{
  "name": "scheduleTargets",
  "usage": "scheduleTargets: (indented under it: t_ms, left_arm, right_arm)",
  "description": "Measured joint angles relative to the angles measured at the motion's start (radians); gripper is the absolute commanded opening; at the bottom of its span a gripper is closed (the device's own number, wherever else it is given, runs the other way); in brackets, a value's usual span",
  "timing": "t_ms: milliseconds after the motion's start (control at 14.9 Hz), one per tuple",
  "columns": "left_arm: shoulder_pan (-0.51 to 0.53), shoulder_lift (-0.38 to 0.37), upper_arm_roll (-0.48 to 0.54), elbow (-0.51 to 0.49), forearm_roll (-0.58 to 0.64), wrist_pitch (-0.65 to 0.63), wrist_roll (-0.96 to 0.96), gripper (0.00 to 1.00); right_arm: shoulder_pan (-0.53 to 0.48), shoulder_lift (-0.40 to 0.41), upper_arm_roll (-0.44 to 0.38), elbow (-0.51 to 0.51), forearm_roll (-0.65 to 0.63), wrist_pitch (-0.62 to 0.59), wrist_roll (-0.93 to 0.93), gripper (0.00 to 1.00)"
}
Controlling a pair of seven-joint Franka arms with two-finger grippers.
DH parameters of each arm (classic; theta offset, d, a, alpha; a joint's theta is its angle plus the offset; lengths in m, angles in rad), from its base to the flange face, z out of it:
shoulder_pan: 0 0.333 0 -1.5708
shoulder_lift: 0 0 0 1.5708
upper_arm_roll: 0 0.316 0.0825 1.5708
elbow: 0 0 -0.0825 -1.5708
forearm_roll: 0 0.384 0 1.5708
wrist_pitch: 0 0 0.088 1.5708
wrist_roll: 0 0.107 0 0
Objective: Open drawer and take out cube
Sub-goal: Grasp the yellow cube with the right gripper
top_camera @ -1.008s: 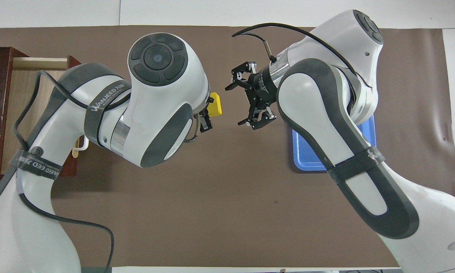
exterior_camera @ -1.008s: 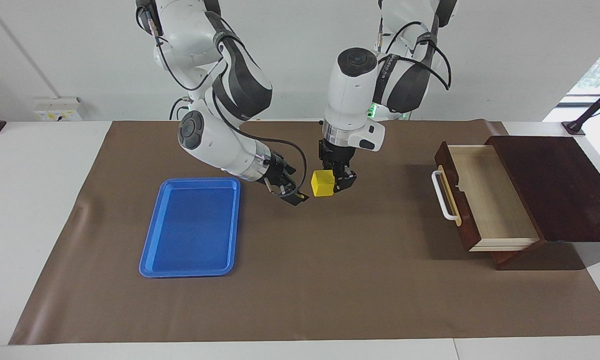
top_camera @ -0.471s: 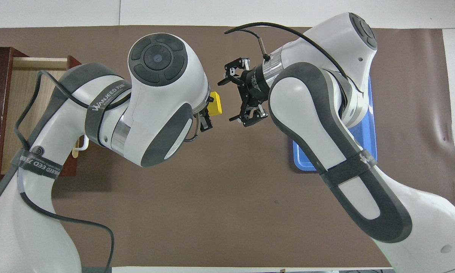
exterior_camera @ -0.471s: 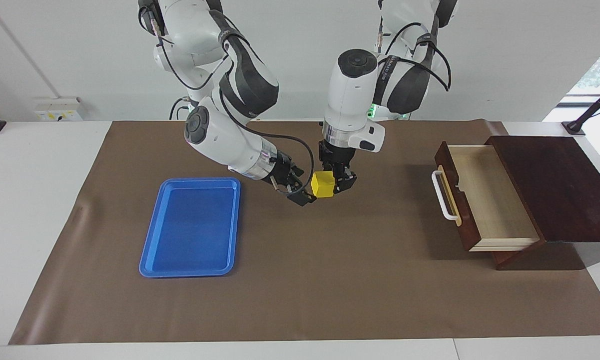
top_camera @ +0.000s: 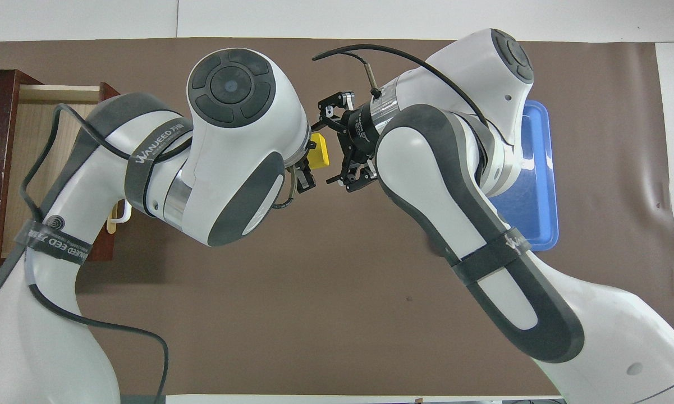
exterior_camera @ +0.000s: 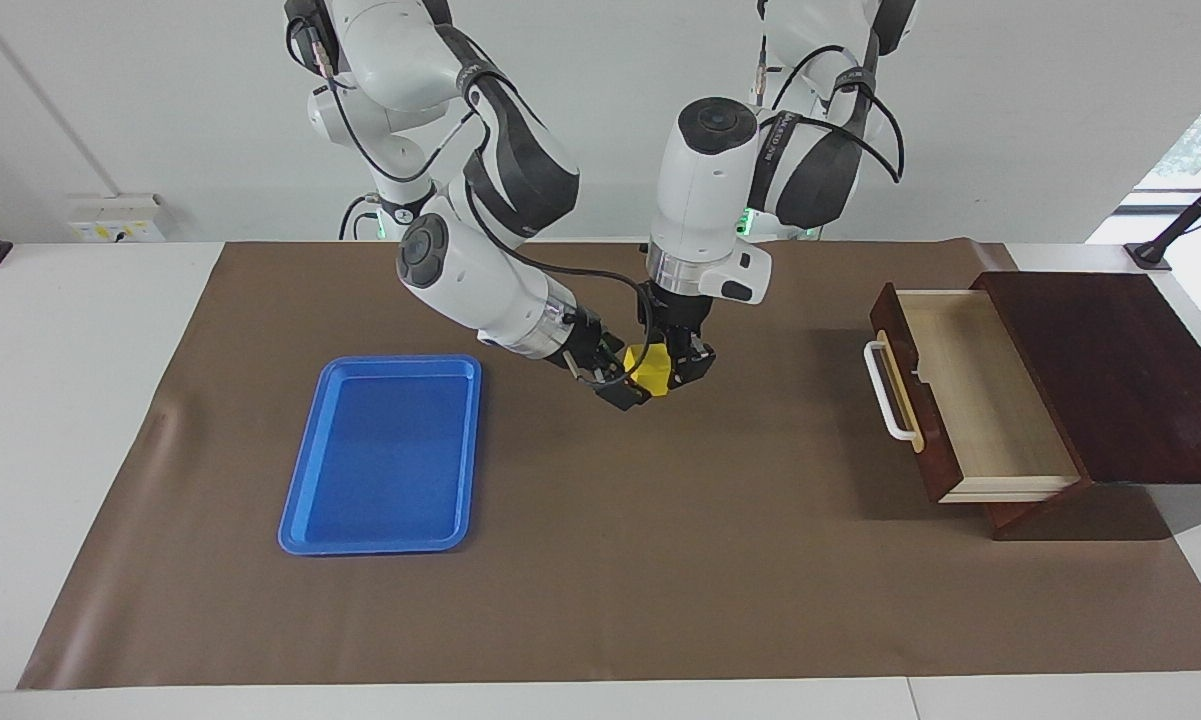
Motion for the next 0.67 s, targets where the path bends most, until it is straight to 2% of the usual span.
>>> scheduleTargets:
  t_ms: [471,672]
  left_arm:
    - [0.000,0.000,0.000,0.000,0.000,0.001,-0.001,0.00]
    - [0.000,0.000,0.000,-0.001,0.000,0.001,-0.001,0.00]
  right_arm:
    - [0.008,0.001,-0.002,0.000,0.001,0.015,0.000,0.94]
    - [0.008,0.001,-0.002,0.000,0.004,0.025,0.003,0.83]
